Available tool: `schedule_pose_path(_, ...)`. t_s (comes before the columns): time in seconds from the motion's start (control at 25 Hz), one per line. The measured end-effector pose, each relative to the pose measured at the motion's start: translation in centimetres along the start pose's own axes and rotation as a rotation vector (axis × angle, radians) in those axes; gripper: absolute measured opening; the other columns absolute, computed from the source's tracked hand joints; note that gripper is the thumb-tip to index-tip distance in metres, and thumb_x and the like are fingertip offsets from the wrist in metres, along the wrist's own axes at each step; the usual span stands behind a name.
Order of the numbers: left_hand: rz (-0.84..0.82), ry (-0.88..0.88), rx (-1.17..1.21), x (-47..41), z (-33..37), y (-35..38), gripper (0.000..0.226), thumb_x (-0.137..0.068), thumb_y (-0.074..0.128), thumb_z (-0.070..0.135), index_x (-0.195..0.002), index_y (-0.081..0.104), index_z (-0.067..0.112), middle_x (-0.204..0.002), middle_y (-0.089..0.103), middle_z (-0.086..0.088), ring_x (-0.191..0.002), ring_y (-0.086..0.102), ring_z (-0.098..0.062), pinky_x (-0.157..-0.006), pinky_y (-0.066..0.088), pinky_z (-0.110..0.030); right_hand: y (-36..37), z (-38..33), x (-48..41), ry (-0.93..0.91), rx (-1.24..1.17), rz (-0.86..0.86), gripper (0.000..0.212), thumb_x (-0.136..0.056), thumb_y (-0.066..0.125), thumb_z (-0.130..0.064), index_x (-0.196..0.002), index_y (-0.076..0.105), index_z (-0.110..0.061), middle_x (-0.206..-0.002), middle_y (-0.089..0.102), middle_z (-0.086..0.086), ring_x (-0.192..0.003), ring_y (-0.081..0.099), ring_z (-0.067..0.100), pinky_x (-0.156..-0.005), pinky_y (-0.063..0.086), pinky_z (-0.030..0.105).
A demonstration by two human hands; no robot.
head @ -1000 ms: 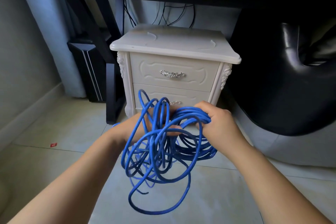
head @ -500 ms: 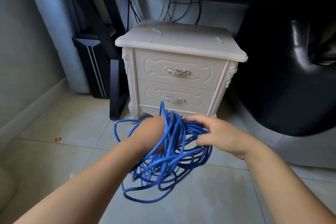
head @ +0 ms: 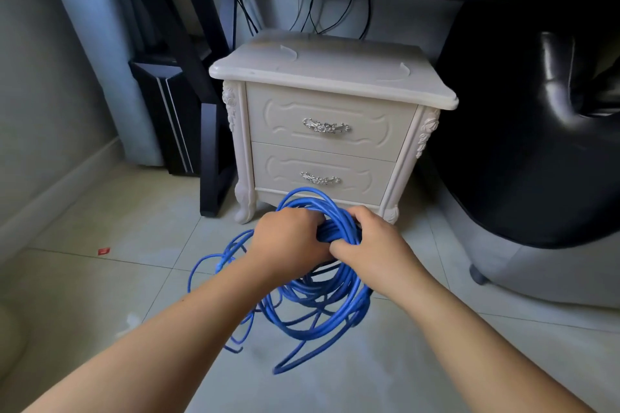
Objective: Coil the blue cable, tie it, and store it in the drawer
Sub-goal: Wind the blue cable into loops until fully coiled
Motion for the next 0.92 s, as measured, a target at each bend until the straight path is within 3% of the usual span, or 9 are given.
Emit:
schedule_pose_path(0.16,0.04,0.042,0.128,0.4,-0.2,-0.4,0.031,-0.082,0.063,0.043,-0.067,0.043,0.024,-0.058,0.047,0.005,-0.066,0.049,-0.019,-0.056,0.035,-0.03,-1.2,1.7,-1.2,0.039,-0.051,0.086,0.023,-0.076,0.066,-0.016,-0.096,0.064,-0.026,-0.084,0.067,-0.005,-0.076,0.064,0.017,-0.067,0.051,0.029)
schedule_pose_path(0.28,0.171,0.038,0.669,0.6,-3.2,-3.2,0.013,-0.079,0.071,0.03,-0.073,0.062,0.023,-0.058,0.056,0.008,-0.057,0.051,-0.009,-0.057,0.041,-0.023,-3.7,6.7,-3.3,0.242,-0.239,0.07,0.019,-0.077,0.067,0.002,-0.093,0.066,-0.01,-0.073,0.067,0.005,-0.06,0.067,0.012,-0.052,0.047,0.021)
schedule_pose_path(0.36,0.24,0.011,1.018,0.5,-5.6,-4.8,0.015,-0.085,0.072,0.02,-0.073,0.068,0.028,-0.06,0.059,0.004,-0.054,0.052,-0.006,-0.055,0.042,-0.02,-4.3,9.9,-3.8,0.394,-0.288,0.044,0.028,-0.07,0.072,0.0,-0.098,0.065,0.0,-0.069,0.069,0.009,-0.062,0.07,0.019,-0.057,0.052,0.029)
schedule_pose_path(0.52,0.118,0.095,1.018,0.6,-5.6,-4.0,0.033,-0.092,0.066,0.013,-0.067,0.066,0.035,-0.059,0.057,0.0,-0.057,0.054,-0.011,-0.061,0.045,-0.017,-2.3,9.7,-3.7,0.415,0.12,-0.159,0.039,-0.082,0.068,-0.037,-0.102,0.064,-0.004,-0.09,0.069,0.013,-0.085,0.066,0.028,-0.075,0.045,0.033)
schedule_pose_path(0.6,0.039,0.125,1.073,0.6,-4.8,-3.7,0.036,-0.092,0.064,0.009,-0.067,0.067,0.034,-0.059,0.053,-0.001,-0.06,0.053,-0.016,-0.069,0.05,-0.019,-2.6,6.4,-3.6,0.225,0.19,0.026,0.054,-0.084,0.043,-0.069,-0.106,0.061,-0.022,-0.113,0.064,0.007,-0.105,0.06,0.028,-0.091,0.046,0.038)
schedule_pose_path(0.68,-0.015,0.157,1.128,0.4,-4.3,-3.9,0.034,-0.093,0.063,0.009,-0.07,0.067,0.033,-0.059,0.051,-0.001,-0.06,0.052,-0.016,-0.077,0.055,-0.029,-3.4,2.5,-2.9,0.024,-0.454,0.152,0.048,-0.09,0.038,-0.069,-0.103,0.066,-0.032,-0.127,0.063,0.0,-0.121,0.056,0.022,-0.106,0.041,0.045)
schedule_pose_path(0.76,-0.031,0.162,1.151,0.4,-4.0,-4.0,0.029,-0.093,0.065,0.011,-0.072,0.067,0.032,-0.059,0.05,0.001,-0.057,0.05,-0.013,-0.082,0.057,-0.04,-3.3,-0.3,-2.0,-0.044,-1.003,-0.111,0.061,-0.093,0.027,-0.067,-0.114,0.067,-0.026,-0.125,0.066,0.009,-0.118,0.061,0.025,-0.105,0.042,0.046)
schedule_pose_path(0.84,-0.025,0.13,1.134,0.5,-3.9,-3.9,0.027,-0.093,0.065,0.012,-0.074,0.067,0.031,-0.06,0.049,0.002,-0.057,0.049,-0.012,-0.085,0.058,-0.048,-3.2,-1.3,-1.2,-0.031,-1.136,-0.274,0.077,-0.089,0.023,-0.072,-0.128,0.059,-0.016,-0.123,0.066,0.02,-0.117,0.061,0.037,-0.103,0.042,0.052)
schedule_pose_path(0.92,-0.036,0.113,1.111,0.6,-4.2,-3.6,0.023,-0.093,0.065,0.013,-0.078,0.067,0.029,-0.06,0.05,0.004,-0.057,0.048,-0.012,-0.086,0.057,-0.052,-3.2,-1.2,-1.0,0.0,-1.149,-0.258,0.07,-0.085,0.038,-0.069,-0.129,0.058,-0.018,-0.122,0.066,0.021,-0.117,0.06,0.041,-0.103,0.041,0.056)
Point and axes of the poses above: each hand's wrist, its own x-axis away from the middle knuckle, its own y-axis out of the palm, z = x × y, the point moved 4 cm from there along -x, towards the middle knuckle
